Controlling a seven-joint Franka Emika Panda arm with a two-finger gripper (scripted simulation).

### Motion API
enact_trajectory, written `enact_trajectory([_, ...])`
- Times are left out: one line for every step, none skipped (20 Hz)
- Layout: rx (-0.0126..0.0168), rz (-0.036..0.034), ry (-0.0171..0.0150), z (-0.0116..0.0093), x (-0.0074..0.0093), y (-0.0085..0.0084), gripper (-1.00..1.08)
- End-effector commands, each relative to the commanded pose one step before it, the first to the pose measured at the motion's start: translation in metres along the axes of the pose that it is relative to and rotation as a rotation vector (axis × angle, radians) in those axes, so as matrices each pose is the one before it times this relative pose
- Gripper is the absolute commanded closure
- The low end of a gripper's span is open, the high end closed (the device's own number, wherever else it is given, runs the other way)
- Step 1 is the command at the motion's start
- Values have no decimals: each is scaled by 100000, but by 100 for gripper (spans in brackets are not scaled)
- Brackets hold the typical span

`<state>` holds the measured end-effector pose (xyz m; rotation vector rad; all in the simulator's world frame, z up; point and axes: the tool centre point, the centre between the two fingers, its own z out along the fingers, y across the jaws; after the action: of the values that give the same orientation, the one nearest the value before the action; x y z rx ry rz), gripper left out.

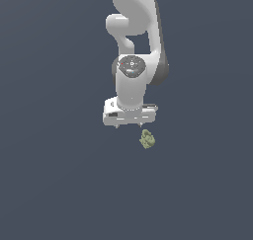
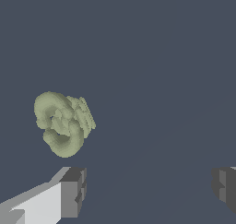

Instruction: Pick up the object and move it to a goal position.

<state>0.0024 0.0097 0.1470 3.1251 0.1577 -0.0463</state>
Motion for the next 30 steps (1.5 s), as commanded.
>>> enact_trajectory([-75,-4433,244,443,318,-978,-92])
enact_trajectory([-33,-2347,158,226,188,-500,-92])
enact_trajectory([-26,-2592,181,250,216,-550,-92])
enact_trajectory([-16,-2836,206,274,246,-599,-92])
enact_trajectory([-2,-3089,232,298,279,-653,-92])
enact_trajectory([16,-3321,259,320,312,-703,-92])
enact_trajectory([32,-3192,260,308,314,-674,-92])
enact_trajectory([44,-2932,249,283,300,-617,-92])
enact_trajectory([52,-2672,236,258,284,-561,-92])
enact_trajectory([56,-2413,221,233,265,-505,-92])
enact_trajectory([57,-2157,204,208,244,-450,-92])
enact_trajectory([56,-1901,185,184,221,-396,-92])
enact_trajectory([53,-1645,164,159,195,-342,-92])
enact_trajectory([47,-1389,141,135,168,-287,-92])
enact_trajectory([41,-1138,118,110,140,-236,-92])
enact_trajectory([33,-882,93,86,109,-181,-92])
enact_trajectory([24,-633,67,61,80,-131,-92])
enact_trajectory([15,-376,40,37,47,-76,-92])
enact_trajectory([5,-119,13,13,15,-22,-92])
enact_trajectory([20,674,-132,-45,-89,74,-92])
enact_trajectory([0,0,0,42,-1,2,-92])
enact_trajectory([0,0,0,124,-4,7,-92])
enact_trajectory([-1,-68,13,199,7,-29,-92])
enact_trajectory([0,0,0,288,-10,17,-92])
enact_trajectory([0,-68,12,361,0,-20,-92])
enact_trajectory([0,-68,13,440,-5,-16,-92])
enact_trajectory([0,-68,13,518,-10,-13,-92])
enact_trajectory([1,-96,18,589,-9,-26,-92])
enact_trajectory([1,-96,18,583,-9,-26,-92])
enact_trajectory([0,-68,13,506,-8,-13,-92])
